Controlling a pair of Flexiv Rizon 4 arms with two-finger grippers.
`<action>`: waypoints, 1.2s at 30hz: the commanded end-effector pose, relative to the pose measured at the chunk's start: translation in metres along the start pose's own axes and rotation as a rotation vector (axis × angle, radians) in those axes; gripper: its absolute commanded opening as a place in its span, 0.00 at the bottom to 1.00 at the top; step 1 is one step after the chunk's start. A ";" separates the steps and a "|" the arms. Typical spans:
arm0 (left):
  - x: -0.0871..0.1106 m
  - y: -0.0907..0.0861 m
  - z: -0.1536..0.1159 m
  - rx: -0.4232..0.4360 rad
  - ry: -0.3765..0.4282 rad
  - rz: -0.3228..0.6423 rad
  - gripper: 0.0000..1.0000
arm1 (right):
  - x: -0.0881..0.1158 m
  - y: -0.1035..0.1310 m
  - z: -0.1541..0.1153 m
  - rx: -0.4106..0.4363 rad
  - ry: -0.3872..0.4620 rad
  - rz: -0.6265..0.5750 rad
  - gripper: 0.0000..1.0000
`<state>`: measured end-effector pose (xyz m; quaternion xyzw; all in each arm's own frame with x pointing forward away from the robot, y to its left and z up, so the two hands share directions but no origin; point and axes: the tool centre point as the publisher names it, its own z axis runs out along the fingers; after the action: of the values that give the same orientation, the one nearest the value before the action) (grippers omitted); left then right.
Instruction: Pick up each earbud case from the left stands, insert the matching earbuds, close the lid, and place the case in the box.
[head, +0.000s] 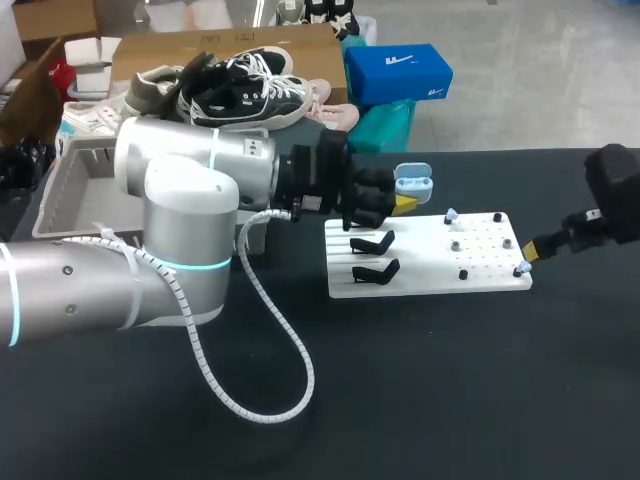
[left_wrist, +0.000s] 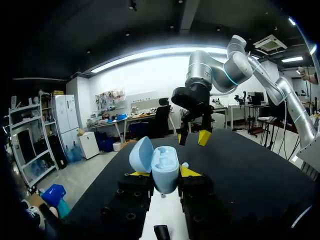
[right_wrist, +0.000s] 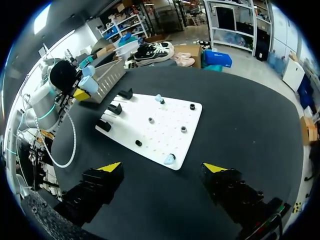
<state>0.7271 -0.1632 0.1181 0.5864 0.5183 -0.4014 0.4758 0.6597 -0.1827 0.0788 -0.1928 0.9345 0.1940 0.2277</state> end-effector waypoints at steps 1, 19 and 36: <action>0.005 -0.001 0.001 -0.003 0.007 -0.001 0.00 | 0.002 0.001 0.005 0.020 -0.003 0.006 1.00; 0.011 -0.002 0.002 -0.008 0.022 -0.014 0.00 | 0.009 0.015 0.002 0.234 0.128 -0.129 1.00; 0.011 -0.002 0.002 -0.008 0.022 -0.014 0.00 | 0.023 -0.007 0.021 0.322 0.175 -0.233 1.00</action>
<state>0.7273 -0.1627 0.1073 0.5859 0.5293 -0.3966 0.4682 0.6483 -0.1907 0.0594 -0.2887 0.9399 0.0502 0.1753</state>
